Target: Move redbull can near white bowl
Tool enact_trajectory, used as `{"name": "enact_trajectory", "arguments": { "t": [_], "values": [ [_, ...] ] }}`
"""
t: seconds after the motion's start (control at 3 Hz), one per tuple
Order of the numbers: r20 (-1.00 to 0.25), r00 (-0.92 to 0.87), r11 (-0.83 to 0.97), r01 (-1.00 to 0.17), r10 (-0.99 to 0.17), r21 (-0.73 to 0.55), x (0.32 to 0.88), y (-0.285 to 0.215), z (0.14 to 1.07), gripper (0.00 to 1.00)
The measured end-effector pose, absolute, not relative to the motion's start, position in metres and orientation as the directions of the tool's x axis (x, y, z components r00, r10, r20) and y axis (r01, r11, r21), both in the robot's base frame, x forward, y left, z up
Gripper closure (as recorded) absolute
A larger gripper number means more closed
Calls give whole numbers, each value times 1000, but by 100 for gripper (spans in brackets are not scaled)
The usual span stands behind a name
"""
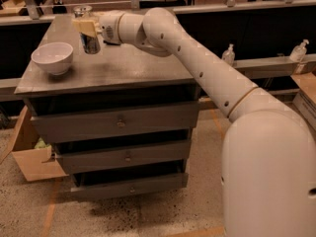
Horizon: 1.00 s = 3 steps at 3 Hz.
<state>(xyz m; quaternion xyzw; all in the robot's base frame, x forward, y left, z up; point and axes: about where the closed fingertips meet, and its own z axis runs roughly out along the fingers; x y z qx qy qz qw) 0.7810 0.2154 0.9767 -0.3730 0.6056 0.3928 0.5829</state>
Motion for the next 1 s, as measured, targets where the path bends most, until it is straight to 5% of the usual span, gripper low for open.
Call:
{"name": "enact_trajectory", "arguments": {
  "t": [1.0],
  "values": [
    [-999,-44,408,-912,22,49,775,245,948,100]
  ]
}}
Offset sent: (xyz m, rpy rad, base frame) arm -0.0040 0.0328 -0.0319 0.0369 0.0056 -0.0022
